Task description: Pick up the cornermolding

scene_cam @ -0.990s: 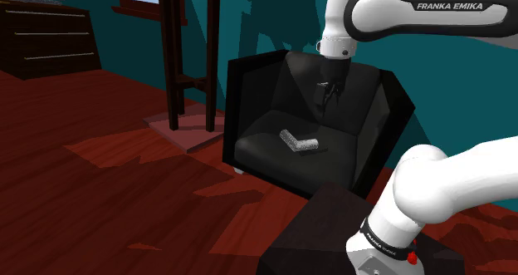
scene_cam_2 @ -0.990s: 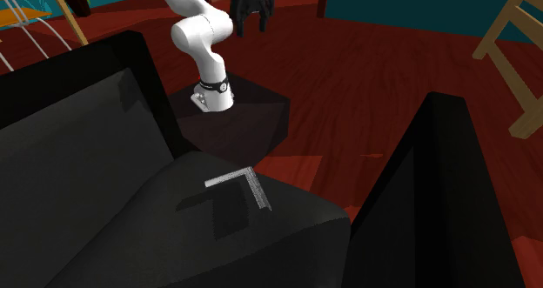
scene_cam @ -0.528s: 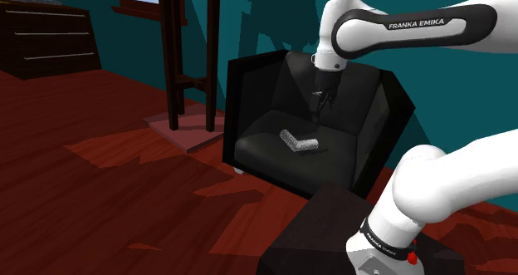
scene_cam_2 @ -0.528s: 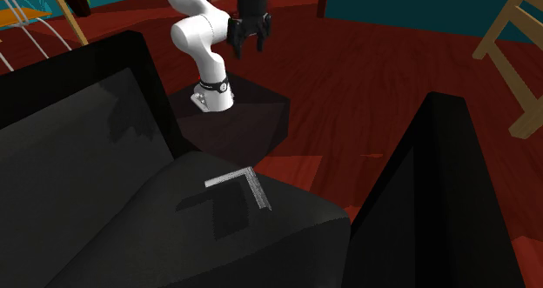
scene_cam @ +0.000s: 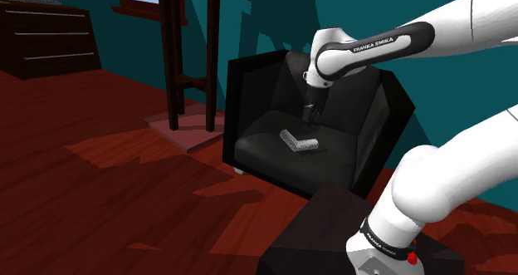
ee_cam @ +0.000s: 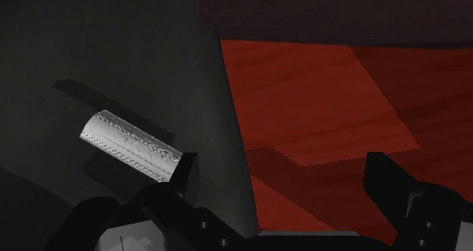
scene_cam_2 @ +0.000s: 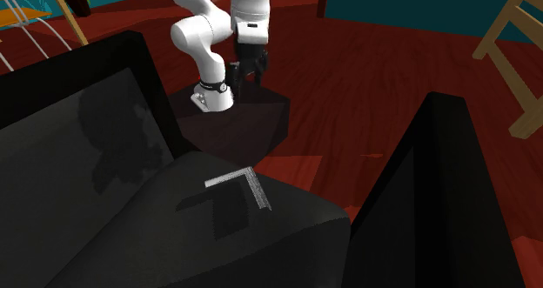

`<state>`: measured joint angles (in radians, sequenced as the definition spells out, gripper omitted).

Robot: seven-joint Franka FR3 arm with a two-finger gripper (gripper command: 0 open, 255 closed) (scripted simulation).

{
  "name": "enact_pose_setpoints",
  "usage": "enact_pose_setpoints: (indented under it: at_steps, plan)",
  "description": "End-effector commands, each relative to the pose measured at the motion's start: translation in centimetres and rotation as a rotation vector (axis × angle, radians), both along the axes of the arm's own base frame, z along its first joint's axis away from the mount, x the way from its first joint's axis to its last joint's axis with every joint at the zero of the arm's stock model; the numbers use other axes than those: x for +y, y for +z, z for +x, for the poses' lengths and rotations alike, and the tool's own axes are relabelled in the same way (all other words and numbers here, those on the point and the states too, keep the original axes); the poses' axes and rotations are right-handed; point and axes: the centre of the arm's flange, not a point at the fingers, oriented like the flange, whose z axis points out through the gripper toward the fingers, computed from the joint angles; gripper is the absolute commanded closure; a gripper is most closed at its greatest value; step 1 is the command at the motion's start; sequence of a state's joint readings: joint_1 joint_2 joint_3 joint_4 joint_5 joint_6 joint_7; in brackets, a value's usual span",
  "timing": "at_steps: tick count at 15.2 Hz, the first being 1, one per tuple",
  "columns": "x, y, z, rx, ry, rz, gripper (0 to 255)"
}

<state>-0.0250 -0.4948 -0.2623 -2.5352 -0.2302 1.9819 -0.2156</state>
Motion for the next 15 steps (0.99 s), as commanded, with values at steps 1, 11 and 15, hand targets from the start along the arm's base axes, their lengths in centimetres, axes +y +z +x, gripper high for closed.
enact_pose_setpoints:
  at_steps: [1,11,15]
  plan:
    - [-1.6,-1.8,0.8,-0.004,0.014,0.006,0]
    - [-9.3,-11.0,6.8,-0.013,0.075,0.039,0]
    - [-12.1,-14.7,9.3,-0.016,0.099,0.053,0]
